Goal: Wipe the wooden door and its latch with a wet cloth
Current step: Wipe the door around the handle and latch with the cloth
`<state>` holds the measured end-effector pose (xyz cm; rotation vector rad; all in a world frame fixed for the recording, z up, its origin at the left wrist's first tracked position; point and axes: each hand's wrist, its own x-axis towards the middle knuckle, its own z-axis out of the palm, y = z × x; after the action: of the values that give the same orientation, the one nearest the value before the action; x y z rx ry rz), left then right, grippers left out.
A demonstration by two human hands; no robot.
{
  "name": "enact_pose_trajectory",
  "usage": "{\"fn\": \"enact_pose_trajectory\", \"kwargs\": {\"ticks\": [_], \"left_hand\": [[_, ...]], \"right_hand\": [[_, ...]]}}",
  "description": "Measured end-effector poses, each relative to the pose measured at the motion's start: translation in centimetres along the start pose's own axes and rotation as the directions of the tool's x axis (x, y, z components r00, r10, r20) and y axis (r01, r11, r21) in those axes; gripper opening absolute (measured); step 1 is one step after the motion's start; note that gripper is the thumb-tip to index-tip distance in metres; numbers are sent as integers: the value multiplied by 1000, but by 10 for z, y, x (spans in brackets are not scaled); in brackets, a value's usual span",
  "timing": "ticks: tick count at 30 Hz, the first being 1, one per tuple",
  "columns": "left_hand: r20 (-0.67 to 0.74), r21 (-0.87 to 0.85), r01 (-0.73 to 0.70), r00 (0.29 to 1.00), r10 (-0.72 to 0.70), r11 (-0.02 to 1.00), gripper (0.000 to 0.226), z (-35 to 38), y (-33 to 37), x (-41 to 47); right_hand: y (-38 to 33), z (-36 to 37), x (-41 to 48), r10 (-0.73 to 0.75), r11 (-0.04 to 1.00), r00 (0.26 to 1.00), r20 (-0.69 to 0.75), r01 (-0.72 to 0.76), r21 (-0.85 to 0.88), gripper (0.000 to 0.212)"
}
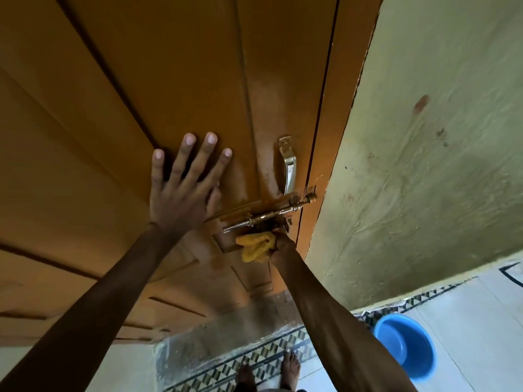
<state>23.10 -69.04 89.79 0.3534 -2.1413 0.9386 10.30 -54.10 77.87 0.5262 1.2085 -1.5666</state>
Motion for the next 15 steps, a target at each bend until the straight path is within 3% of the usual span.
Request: {"fn": "enact_pose_trajectory", "kwargs": {"ticks": [3,5,8,11,15], "left_hand": [[74,-100,68,995,-61,993,61,-10,5,3],[120,-201,141,986,-118,969,54,-18,14,1],[194,-358,252,962,-192,899,38,-32,42,-23],[400,-440,329,905,-145,836,30,-25,68,-60],[527,-426,391,840,-128,816,26,-6,80,-82]], "right_hand": [[9,-27,16,-16,999,986,167,11,29,23],[10,-48,-6,-54,997,964,260,66,-39,21],[7,-87,-29,-4,997,973,230,22,-74,27],[5,-130,-37,39,999,976,215,-30,-44,32],[-7,-144,-43,-86,996,931,354,70,56,45]]}}
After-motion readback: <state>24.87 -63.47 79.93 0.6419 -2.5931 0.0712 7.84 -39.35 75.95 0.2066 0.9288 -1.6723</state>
